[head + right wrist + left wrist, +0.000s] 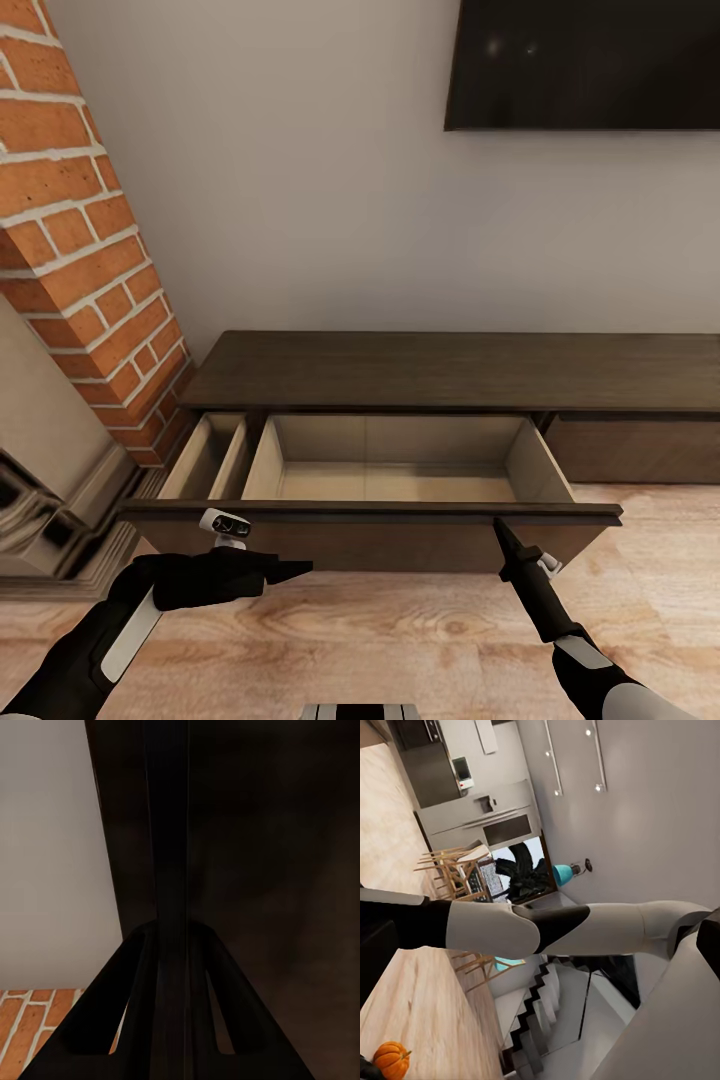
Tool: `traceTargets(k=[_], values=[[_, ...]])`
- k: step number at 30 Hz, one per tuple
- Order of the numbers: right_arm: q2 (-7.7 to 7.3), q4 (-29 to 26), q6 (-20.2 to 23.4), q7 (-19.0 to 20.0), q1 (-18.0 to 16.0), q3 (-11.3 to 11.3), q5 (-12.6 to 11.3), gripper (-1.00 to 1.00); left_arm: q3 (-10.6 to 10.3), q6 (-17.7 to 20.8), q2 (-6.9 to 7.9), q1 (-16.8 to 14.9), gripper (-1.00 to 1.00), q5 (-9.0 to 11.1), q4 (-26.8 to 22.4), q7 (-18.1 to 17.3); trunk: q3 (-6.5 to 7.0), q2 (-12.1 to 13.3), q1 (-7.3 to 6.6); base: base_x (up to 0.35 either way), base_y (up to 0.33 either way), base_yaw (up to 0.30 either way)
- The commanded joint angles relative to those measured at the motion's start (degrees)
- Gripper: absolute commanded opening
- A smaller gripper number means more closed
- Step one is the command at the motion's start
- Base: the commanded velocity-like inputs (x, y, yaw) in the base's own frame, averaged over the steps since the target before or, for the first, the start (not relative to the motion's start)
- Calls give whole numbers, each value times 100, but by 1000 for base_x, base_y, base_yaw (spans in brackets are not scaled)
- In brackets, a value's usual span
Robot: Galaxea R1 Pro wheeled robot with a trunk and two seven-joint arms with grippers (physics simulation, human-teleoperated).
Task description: Place each of the two pumpkins and all three candles from the living room inside a cabinet in the living room (use any cabinet), then make sure every cabinet is closed, and position the cauldron so it is next to a table in the living room.
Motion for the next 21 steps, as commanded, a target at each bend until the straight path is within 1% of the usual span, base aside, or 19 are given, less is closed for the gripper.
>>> traceTargets(k=[1,7,14,21], values=[[1,0,97,54,-4,-74,-4,-100,-14,61,6,-3,100,13,1,-19,-4,-2,-1,0,0,0],[1,0,97,47,-4,-74,-4,-100,-14,61,6,-3,100,11,1,-19,-4,-2,-1,-74,0,0],[1,0,97,52,-4,-74,-4,-100,-14,61,6,-3,100,12,1,-19,-4,-2,-1,-11,0,0],[3,0,97,53,-4,-74,-4,-100,-14,61,6,-3,100,10,1,-19,-4,-2,-1,-88,0,0]])
